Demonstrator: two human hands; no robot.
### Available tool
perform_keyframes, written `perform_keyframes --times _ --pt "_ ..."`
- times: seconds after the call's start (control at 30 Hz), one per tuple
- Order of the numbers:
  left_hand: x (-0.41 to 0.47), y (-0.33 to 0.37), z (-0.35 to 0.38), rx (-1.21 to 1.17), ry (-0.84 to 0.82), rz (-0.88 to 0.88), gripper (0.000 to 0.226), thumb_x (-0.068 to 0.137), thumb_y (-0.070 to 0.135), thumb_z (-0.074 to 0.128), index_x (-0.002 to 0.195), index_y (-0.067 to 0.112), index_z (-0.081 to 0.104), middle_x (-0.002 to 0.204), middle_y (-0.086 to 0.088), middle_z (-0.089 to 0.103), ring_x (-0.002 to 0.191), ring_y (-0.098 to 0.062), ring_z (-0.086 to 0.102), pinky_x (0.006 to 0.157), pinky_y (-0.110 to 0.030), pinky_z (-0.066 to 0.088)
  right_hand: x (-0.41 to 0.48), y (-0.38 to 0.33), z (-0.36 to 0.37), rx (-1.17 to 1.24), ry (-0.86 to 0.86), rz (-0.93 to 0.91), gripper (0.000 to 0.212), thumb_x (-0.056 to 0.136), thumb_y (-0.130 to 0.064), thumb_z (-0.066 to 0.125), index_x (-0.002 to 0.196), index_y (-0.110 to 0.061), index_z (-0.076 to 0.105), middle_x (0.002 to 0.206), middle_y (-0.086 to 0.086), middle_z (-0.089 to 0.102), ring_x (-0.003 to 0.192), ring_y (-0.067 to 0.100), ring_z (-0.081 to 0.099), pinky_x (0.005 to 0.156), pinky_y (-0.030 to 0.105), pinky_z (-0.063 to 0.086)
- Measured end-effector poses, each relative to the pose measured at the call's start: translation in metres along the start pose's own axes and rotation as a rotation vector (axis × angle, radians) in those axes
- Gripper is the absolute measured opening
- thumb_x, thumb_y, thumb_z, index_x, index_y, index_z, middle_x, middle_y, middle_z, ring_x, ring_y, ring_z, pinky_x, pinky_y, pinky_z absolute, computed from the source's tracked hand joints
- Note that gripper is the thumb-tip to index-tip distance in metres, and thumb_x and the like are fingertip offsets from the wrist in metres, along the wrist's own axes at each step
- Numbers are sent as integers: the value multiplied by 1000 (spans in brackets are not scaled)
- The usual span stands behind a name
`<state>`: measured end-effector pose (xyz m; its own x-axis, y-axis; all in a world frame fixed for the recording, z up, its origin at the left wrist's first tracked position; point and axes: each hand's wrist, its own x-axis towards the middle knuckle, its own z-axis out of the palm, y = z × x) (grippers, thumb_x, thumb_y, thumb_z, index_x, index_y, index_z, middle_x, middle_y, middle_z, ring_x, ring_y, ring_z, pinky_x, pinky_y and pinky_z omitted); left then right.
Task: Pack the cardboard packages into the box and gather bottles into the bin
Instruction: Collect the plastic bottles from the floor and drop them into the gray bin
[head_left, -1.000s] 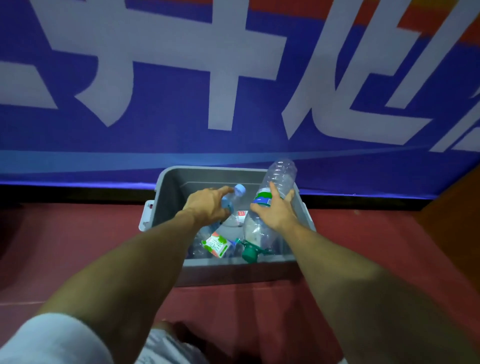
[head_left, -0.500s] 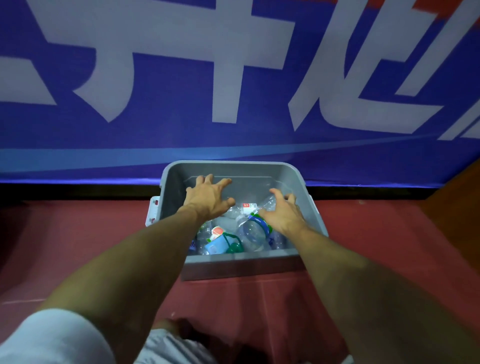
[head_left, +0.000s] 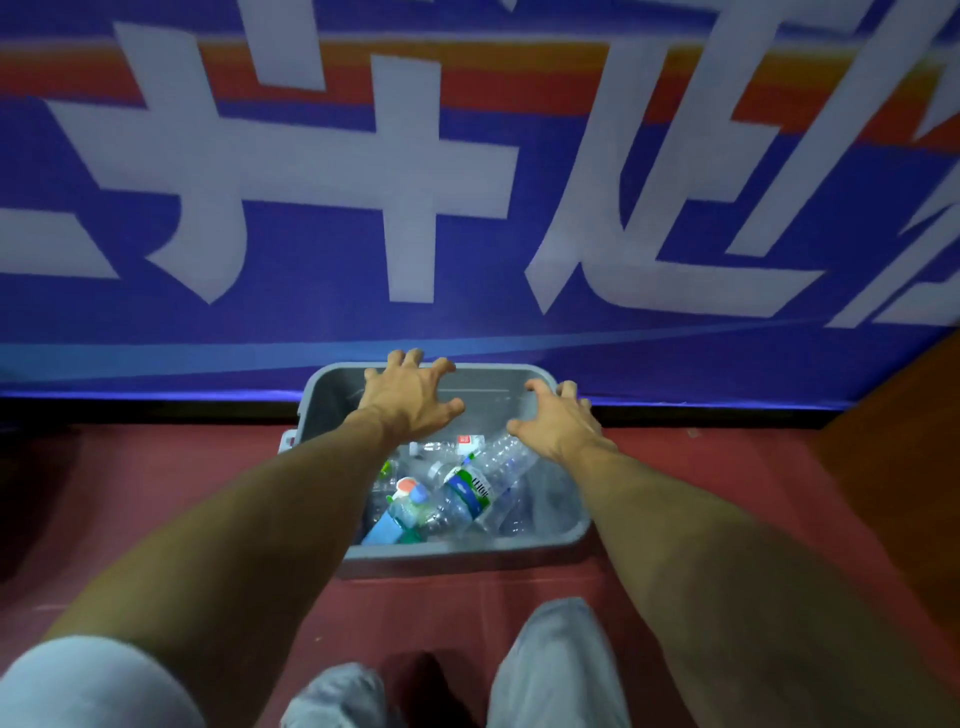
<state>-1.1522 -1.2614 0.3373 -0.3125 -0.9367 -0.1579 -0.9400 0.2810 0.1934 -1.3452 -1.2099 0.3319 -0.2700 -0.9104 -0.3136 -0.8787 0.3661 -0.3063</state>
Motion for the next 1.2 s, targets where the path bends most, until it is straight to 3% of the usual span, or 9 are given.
perform_keyframes --times 0.37,0.53,0.67,0.83,1.1,1.2 --pt "-26 96 -307 14 20 73 60 90 56 53 145 36 39 155 -13 29 143 -32 19 105 -58 31 -92 -78 -307 20 29 1 65 89 -43 62 147 -32 35 147 9 30 134 37 34 104 45 39" --pt "-50 124 -402 34 41 165 61 89 56 53 146 37 37 154 -14 28 142 -35 22 106 -60 32 -146 -102 -399 26 120 63 62 92 -42 61 147 -33 34 149 10 29 133 37 34 103 47 40" --pt "-77 145 -448 33 85 269 64 88 57 55 147 36 38 154 -13 29 141 -36 24 106 -59 32 -210 -98 -433 43 211 171 65 95 -49 57 151 -33 29 152 12 29 136 40 33 104 49 39" --pt "-130 189 -477 61 85 499 62 89 57 55 146 38 39 154 -12 29 141 -35 24 107 -60 30 -321 -69 -445 47 320 459 71 89 -53 61 150 -32 31 152 12 28 137 41 32 105 49 40" --pt "-263 308 -474 69 30 895 62 89 57 57 146 39 39 157 -13 24 143 -35 20 108 -60 30 -518 -10 -433 180 442 837 69 88 -48 63 148 -35 32 149 8 28 135 37 31 103 53 41" --pt "-333 360 -467 72 -7 1055 62 89 56 56 146 40 37 158 -12 24 143 -35 21 107 -59 30 -596 17 -422 194 509 983 67 91 -55 58 148 -32 32 151 10 29 138 38 31 105 56 40"
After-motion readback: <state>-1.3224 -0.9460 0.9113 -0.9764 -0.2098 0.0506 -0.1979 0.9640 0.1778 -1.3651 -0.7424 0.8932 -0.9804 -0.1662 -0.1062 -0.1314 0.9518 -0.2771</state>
